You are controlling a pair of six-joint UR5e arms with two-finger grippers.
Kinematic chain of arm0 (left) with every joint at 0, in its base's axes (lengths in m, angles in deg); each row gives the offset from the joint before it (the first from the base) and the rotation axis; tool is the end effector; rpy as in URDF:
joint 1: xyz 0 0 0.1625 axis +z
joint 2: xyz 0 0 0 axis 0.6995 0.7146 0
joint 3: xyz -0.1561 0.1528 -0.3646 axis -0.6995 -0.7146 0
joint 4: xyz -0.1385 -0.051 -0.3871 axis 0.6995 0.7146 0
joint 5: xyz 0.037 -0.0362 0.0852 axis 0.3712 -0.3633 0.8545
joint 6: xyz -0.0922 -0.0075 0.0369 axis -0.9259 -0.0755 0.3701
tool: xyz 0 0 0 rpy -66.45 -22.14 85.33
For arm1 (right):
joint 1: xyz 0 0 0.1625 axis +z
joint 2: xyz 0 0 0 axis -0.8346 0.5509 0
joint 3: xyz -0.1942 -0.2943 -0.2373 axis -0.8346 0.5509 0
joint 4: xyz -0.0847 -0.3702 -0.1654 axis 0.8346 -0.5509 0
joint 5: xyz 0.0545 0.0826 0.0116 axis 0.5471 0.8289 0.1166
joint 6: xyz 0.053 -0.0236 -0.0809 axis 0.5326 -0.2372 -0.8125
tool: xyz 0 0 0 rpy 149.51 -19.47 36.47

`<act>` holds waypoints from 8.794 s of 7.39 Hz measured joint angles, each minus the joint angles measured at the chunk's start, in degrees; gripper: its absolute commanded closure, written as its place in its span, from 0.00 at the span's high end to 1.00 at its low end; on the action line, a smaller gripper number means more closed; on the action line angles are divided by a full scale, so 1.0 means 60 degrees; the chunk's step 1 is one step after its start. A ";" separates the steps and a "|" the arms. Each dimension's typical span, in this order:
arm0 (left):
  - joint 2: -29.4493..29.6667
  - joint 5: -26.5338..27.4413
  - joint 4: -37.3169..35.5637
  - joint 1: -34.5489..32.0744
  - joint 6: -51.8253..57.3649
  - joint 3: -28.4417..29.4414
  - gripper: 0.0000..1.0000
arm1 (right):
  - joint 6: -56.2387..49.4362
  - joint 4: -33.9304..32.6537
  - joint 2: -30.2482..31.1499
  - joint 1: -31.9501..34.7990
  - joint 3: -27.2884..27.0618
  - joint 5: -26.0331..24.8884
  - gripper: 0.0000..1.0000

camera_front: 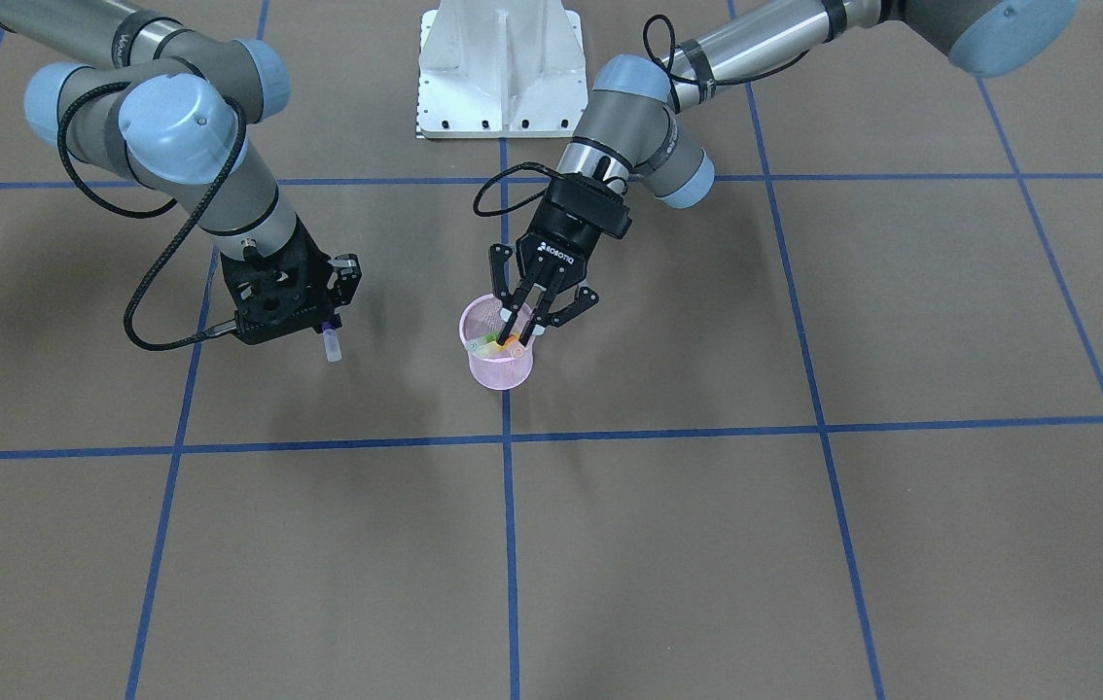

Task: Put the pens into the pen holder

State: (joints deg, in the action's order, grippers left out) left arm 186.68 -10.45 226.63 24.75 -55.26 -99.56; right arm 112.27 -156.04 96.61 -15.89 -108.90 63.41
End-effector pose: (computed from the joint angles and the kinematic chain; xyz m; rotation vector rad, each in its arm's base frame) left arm 0.5848 -0.4095 0.2247 1.1115 1.2049 -0.2978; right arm -0.4293 -0.4825 0.2990 0.1497 -0.8599 -0.2457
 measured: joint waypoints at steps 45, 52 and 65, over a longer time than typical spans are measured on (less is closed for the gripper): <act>-0.2414 -1.1657 -0.8913 -0.7886 0.4608 -0.2393 1.00 | 0.0808 0.1484 -0.0707 -0.1690 -0.1225 -0.5450 0.99; -0.3557 -1.1484 -1.1035 -0.9408 0.7461 -0.2852 1.00 | 0.0494 -0.4828 0.0125 0.1266 -0.2082 -0.1850 1.00; -0.5861 -1.2554 -1.0523 -1.2431 0.9950 -0.1857 1.00 | -0.8527 -0.1457 0.4389 0.7330 0.0592 0.1830 1.00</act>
State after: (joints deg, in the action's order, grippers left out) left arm 151.52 -85.78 163.49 -49.84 4.44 -110.70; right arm 61.11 -164.78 122.94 28.09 -105.34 74.39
